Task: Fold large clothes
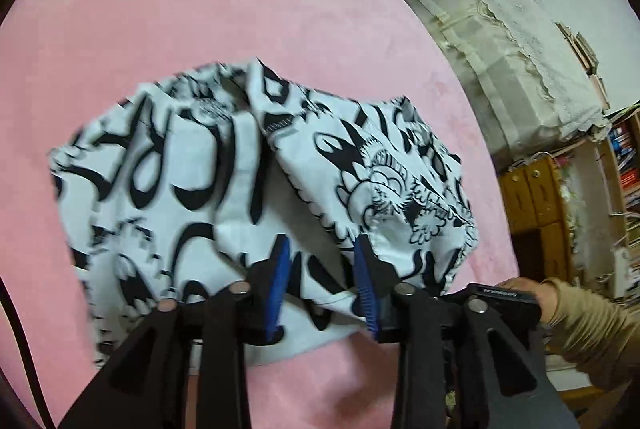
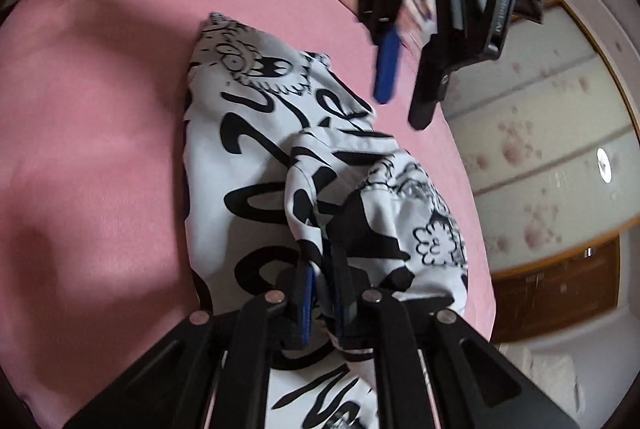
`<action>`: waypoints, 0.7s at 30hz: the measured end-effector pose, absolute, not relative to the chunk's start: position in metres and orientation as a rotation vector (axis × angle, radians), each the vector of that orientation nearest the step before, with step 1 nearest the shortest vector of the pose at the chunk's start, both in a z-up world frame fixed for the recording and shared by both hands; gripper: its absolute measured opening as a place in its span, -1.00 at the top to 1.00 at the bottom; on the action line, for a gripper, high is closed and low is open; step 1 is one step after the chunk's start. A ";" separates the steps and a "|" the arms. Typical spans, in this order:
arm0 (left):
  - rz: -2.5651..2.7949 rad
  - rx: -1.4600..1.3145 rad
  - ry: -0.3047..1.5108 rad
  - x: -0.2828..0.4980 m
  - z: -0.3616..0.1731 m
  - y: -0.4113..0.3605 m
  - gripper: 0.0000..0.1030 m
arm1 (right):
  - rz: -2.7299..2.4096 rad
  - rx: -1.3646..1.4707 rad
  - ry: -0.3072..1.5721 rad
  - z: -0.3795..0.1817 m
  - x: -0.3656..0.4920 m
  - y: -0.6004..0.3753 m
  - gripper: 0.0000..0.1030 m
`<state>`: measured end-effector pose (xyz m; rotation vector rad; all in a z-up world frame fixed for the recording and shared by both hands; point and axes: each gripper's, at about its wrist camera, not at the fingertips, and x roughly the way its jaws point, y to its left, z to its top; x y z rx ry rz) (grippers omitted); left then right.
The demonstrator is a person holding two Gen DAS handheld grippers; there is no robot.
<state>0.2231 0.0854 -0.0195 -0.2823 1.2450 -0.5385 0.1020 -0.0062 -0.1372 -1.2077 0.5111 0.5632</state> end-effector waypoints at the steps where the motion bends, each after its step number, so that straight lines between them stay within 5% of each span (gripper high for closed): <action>1: -0.548 -0.280 1.251 0.224 -0.022 0.081 0.23 | 0.544 -1.172 0.524 -0.132 0.104 -0.007 0.75; 4: -0.577 -0.275 1.263 0.225 -0.027 0.066 0.19 | 0.486 -1.040 0.562 -0.107 0.107 -0.016 0.42; 12: -0.611 -0.326 1.296 0.237 -0.034 0.049 0.12 | 0.442 -0.647 0.712 -0.051 0.115 -0.051 0.34; 18: -0.567 -0.338 1.343 0.243 -0.050 0.045 0.09 | 0.385 -0.295 0.840 -0.027 0.134 -0.098 -0.26; 21: -0.529 -0.337 1.378 0.244 -0.065 0.050 0.09 | 0.316 -0.098 0.951 -0.043 0.159 -0.128 -0.26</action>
